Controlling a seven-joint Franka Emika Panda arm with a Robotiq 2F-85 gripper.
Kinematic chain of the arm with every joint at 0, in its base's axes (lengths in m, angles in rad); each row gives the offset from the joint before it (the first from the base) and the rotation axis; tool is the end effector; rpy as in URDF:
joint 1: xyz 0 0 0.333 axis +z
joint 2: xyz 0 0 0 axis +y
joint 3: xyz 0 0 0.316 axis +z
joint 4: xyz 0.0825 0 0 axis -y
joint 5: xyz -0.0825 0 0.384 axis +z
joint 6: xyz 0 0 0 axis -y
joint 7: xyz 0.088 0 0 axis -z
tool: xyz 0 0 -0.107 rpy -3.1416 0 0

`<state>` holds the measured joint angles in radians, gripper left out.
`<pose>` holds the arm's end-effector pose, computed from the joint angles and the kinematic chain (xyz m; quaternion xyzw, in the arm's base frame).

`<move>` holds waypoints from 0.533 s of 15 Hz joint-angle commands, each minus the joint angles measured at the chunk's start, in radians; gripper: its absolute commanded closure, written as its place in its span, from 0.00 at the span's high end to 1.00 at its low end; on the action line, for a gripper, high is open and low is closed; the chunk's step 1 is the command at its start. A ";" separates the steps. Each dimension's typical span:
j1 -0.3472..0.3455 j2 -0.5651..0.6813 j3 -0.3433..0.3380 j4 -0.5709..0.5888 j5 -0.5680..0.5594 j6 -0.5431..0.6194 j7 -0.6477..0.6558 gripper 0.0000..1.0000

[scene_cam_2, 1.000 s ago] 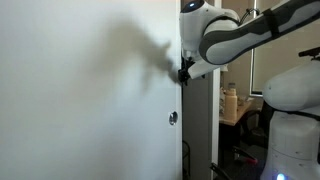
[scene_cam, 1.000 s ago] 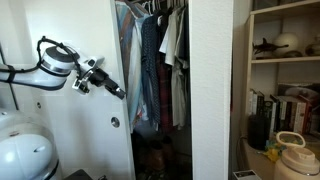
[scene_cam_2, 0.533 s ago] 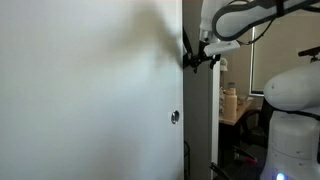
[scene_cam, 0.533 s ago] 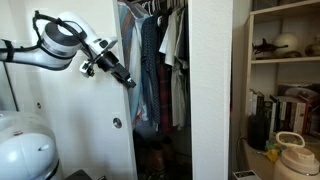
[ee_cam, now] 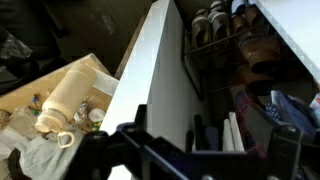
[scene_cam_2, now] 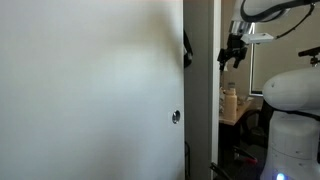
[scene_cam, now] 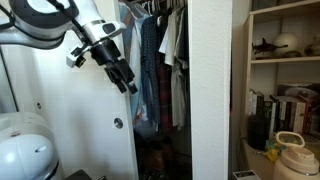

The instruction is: Slide the closet door to the right

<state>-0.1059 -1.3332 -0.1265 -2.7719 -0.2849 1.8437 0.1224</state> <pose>0.1965 -0.0772 0.5546 0.9683 -0.1278 0.1979 0.0831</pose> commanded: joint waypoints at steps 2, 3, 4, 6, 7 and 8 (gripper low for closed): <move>-0.032 -0.122 -0.093 -0.005 0.001 -0.155 -0.184 1.00; -0.026 -0.138 -0.104 -0.004 0.003 -0.179 -0.210 1.00; -0.031 -0.096 -0.090 0.002 0.008 -0.135 -0.166 1.00; -0.030 -0.113 -0.098 0.001 0.008 -0.142 -0.172 1.00; -0.030 -0.112 -0.097 0.001 0.008 -0.142 -0.172 1.00; -0.030 -0.110 -0.097 0.001 0.008 -0.142 -0.172 1.00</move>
<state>-0.1254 -1.4474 -0.2282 -2.7727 -0.2861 1.7001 -0.0412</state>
